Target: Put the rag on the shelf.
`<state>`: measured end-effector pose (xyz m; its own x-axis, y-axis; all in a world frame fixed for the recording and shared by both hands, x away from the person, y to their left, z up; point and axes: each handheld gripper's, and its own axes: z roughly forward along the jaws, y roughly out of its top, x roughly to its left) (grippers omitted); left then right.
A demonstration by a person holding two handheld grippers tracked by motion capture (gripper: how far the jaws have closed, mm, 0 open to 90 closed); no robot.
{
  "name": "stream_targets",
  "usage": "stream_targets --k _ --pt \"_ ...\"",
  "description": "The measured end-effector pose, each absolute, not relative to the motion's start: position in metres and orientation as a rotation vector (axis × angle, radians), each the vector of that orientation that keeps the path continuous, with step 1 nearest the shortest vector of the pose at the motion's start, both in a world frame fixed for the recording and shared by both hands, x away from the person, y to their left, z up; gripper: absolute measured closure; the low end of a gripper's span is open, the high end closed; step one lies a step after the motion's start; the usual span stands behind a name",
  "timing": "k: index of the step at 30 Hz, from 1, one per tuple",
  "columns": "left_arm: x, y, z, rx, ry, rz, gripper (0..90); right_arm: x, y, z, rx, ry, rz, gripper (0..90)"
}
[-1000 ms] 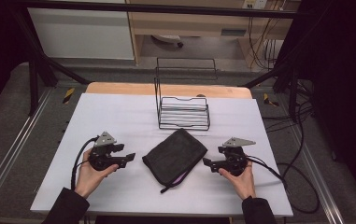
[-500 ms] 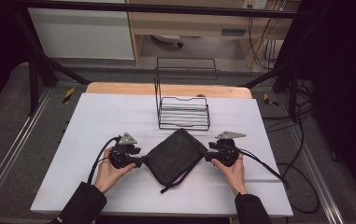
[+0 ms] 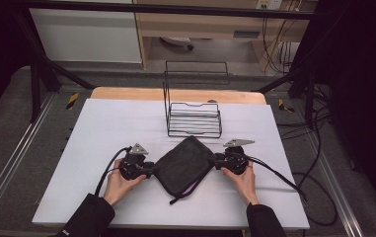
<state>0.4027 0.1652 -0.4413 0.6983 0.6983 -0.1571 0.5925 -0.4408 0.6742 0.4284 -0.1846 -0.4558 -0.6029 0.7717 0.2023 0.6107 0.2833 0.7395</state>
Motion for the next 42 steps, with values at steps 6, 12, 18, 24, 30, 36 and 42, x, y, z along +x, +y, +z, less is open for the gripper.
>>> stream_targets --k 6,12,18,24,30,36,42 --pt "0.401 0.163 -0.439 2.189 0.967 0.177 76.8 0.431 -0.185 -0.456 1.312 2.368 1.236 65.0" --pt "0.399 0.162 -0.435 2.197 0.967 0.174 81.1 0.434 -0.186 -0.454 1.319 2.384 1.265 76.5" --pt "0.386 0.166 -0.427 2.185 0.958 0.145 81.3 0.437 -0.183 -0.446 1.285 2.398 1.254 77.5" --pt "0.367 0.167 -0.424 2.173 0.988 0.124 81.2 0.444 -0.17 -0.441 1.24 2.419 1.222 77.7" --pt "0.352 0.166 -0.426 2.151 1.01 0.127 80.6 0.449 -0.162 -0.447 1.233 2.404 1.243 76.0" --pt "0.352 0.167 -0.431 2.169 1.003 0.152 77.8 0.436 -0.163 -0.439 1.233 2.328 1.283 51.4" --pt "0.357 0.173 -0.428 2.158 0.996 0.157 65.6 0.401 -0.167 -0.429 1.212 2.34 1.308 28.7"
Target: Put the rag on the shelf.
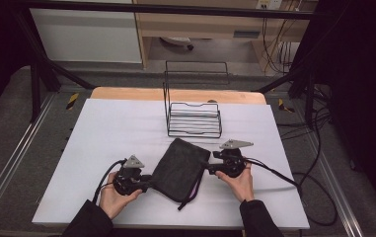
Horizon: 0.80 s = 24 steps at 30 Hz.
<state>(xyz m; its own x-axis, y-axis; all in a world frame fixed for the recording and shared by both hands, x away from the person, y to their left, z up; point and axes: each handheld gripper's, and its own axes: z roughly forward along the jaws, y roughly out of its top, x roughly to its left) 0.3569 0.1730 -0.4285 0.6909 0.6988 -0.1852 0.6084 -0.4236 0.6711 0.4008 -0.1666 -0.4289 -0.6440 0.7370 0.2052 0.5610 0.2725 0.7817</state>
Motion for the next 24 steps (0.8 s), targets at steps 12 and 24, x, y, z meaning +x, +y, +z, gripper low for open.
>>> stream_targets --k 12,24 --pt "0.372 0.178 -0.432 2.143 1.013 0.163 58.3 0.349 -0.149 -0.437 1.163 2.437 1.311 27.0" --pt "0.369 0.172 -0.44 2.174 1.027 0.115 77.9 0.343 -0.137 -0.454 1.281 2.476 1.297 34.7"
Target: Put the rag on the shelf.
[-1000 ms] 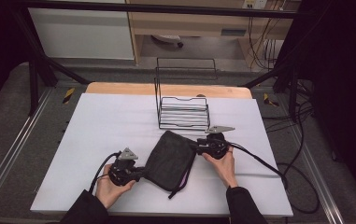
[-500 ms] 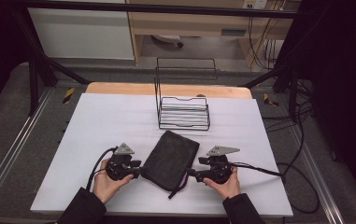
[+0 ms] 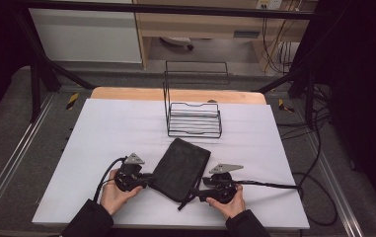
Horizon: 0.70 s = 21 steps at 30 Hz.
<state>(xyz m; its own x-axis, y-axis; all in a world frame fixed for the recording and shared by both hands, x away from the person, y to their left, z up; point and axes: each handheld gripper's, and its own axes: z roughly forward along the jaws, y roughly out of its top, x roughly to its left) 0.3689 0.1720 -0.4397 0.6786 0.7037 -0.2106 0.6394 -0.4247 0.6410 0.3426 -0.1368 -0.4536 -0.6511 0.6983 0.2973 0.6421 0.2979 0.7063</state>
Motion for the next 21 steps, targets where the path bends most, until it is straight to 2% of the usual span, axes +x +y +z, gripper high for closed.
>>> stream_targets --k 4,14,17,21 --pt "0.369 0.171 -0.439 2.173 1.037 0.1 83.5 0.334 -0.119 -0.455 1.197 2.471 1.194 39.5" --pt "0.364 0.173 -0.437 2.161 1.047 0.045 84.7 0.333 -0.116 -0.454 1.266 2.44 1.192 44.2" --pt "0.357 0.174 -0.434 2.155 1.034 0.017 84.7 0.332 -0.119 -0.452 1.291 2.437 1.158 36.6" --pt "0.348 0.172 -0.434 2.169 1.021 0.034 84.7 0.329 -0.123 -0.448 1.344 2.414 1.21 32.9"
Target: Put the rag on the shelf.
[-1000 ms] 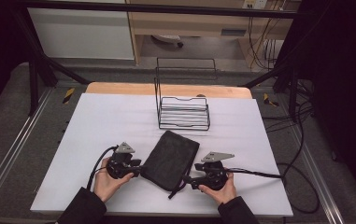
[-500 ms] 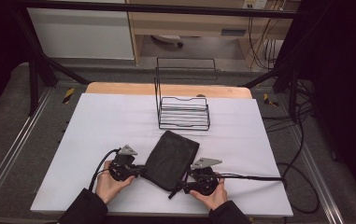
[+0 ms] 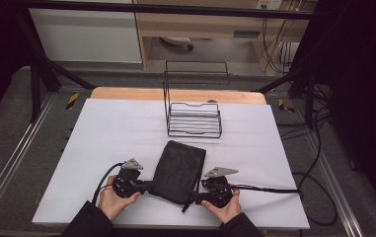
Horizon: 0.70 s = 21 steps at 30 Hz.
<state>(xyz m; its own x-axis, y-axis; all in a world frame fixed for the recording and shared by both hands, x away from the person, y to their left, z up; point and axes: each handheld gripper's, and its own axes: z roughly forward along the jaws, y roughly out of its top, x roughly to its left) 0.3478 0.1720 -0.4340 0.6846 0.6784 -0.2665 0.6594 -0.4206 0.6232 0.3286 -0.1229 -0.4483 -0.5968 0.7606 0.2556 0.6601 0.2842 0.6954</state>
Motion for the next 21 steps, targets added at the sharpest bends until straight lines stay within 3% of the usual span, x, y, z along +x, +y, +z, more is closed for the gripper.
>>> stream_targets --k 6,10,11,13,17,21 --pt "0.336 0.173 -0.435 2.145 1.032 0.014 84.5 0.331 -0.119 -0.451 1.383 2.407 1.251 25.3" --pt "0.323 0.171 -0.437 2.138 1.025 0.043 84.3 0.33 -0.115 -0.453 1.347 2.421 1.214 26.6" --pt "0.321 0.17 -0.437 2.137 1.027 0.056 84.2 0.328 -0.113 -0.453 1.311 2.437 1.201 34.9" --pt "0.32 0.169 -0.437 2.133 1.036 0.068 84.2 0.326 -0.112 -0.454 1.306 2.436 1.21 36.5" --pt "0.32 0.17 -0.438 2.121 1.049 0.063 83.1 0.324 -0.112 -0.453 1.34 2.441 1.209 48.3" --pt "0.326 0.176 -0.433 2.09 1.037 0.079 72.7 0.328 -0.113 -0.452 1.35 2.472 1.202 62.5"
